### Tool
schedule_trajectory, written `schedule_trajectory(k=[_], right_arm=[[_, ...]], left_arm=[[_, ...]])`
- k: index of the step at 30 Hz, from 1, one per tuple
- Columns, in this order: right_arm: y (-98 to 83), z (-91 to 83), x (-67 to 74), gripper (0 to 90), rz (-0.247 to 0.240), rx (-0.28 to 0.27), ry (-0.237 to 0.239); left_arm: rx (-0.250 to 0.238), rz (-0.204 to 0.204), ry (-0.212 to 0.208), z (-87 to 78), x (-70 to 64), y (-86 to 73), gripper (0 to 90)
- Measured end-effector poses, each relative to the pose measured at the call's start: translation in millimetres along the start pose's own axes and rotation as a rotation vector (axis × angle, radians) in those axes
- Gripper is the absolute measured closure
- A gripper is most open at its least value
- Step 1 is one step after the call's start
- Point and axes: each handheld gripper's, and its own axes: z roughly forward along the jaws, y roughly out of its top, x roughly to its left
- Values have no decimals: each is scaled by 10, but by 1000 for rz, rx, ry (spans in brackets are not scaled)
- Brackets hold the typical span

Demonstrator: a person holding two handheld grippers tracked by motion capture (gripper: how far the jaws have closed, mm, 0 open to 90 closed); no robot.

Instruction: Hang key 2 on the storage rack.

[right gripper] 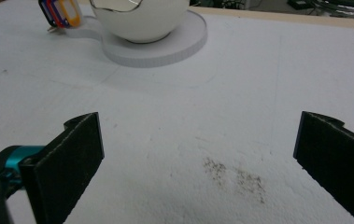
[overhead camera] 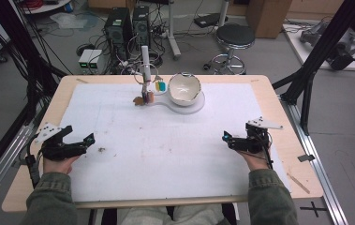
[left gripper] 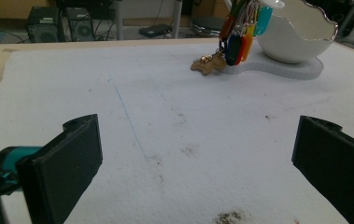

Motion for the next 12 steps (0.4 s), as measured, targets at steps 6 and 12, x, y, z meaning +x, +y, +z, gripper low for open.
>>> schedule_trajectory(k=[6, 12], right_arm=[[-58, 0, -14, 5, 19, 7, -11], [-50, -1, 0, 5, 13, 1, -16]], left_arm=[[-2, -7, -4, 5, 4, 0, 21], [-3, -8, -7, 5, 6, 0, 21]])
